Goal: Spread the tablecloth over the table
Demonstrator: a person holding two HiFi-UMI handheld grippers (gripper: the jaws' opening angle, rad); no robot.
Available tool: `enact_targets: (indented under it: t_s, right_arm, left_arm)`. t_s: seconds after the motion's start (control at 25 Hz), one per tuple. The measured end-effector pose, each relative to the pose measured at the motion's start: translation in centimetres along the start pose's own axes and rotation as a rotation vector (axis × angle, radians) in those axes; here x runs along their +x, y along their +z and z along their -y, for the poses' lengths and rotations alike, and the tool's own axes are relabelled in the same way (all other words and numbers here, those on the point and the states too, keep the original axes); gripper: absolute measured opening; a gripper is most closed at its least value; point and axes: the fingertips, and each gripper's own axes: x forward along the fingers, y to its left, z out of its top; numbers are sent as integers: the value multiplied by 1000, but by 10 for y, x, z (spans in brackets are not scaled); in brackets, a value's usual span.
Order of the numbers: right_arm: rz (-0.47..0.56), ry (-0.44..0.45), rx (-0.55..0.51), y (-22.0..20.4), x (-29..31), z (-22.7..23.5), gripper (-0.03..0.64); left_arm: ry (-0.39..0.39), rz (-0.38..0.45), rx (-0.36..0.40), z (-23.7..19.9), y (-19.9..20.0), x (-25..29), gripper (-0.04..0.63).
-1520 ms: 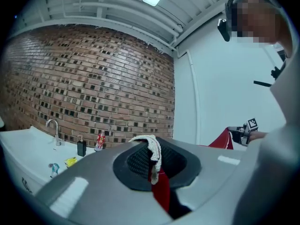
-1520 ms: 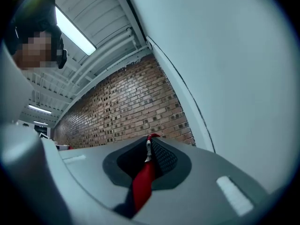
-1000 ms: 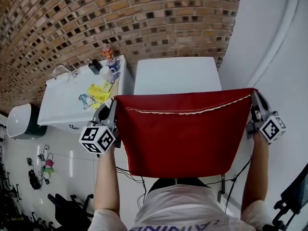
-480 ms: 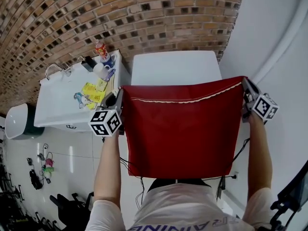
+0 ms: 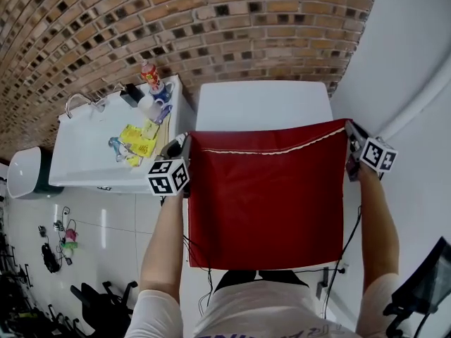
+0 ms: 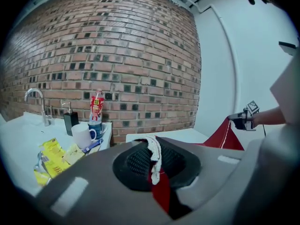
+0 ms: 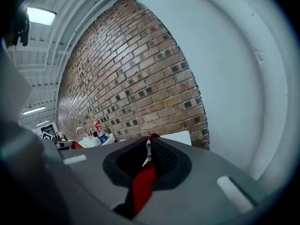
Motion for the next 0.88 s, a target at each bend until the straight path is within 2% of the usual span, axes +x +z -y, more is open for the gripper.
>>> enact_targets:
  t_s: [0.2, 0.32, 0.4, 0.52, 0.6, 0.64, 0.68, 0.76, 0.88]
  right_arm:
    - [-78, -32, 27, -26, 33, 24, 26]
    - [-122, -62, 68, -33, 50, 42, 26]
    - [-153, -81, 143, -37, 62, 56, 28]
    - [-195, -100, 264, -48, 80, 76, 32]
    - [-210, -97, 342, -57, 93, 85, 68]
    - [-201, -90, 387, -59, 99, 89, 131]
    - [-178, -84, 419, -58, 104, 91, 195]
    - [-110, -78, 397, -47, 110, 91, 268]
    - [-48, -32, 243, -28, 113, 70, 260]
  left_arm:
    - [4, -50, -76, -17, -30, 39, 21]
    - [24, -56, -175, -34, -44, 56, 23]
    - [23, -57, -306, -47, -54, 67, 26]
    - [-18, -65, -553, -61, -70, 82, 52]
    - [-45, -49, -678, -68, -74, 89, 145]
    - [-52, -37, -718, -71, -73, 92, 195]
    - [-57, -25, -734, -74, -70, 93, 266]
    - [-56, -10, -680, -77, -63, 92, 291]
    - [-20, -8, -503, -82, -57, 86, 290]
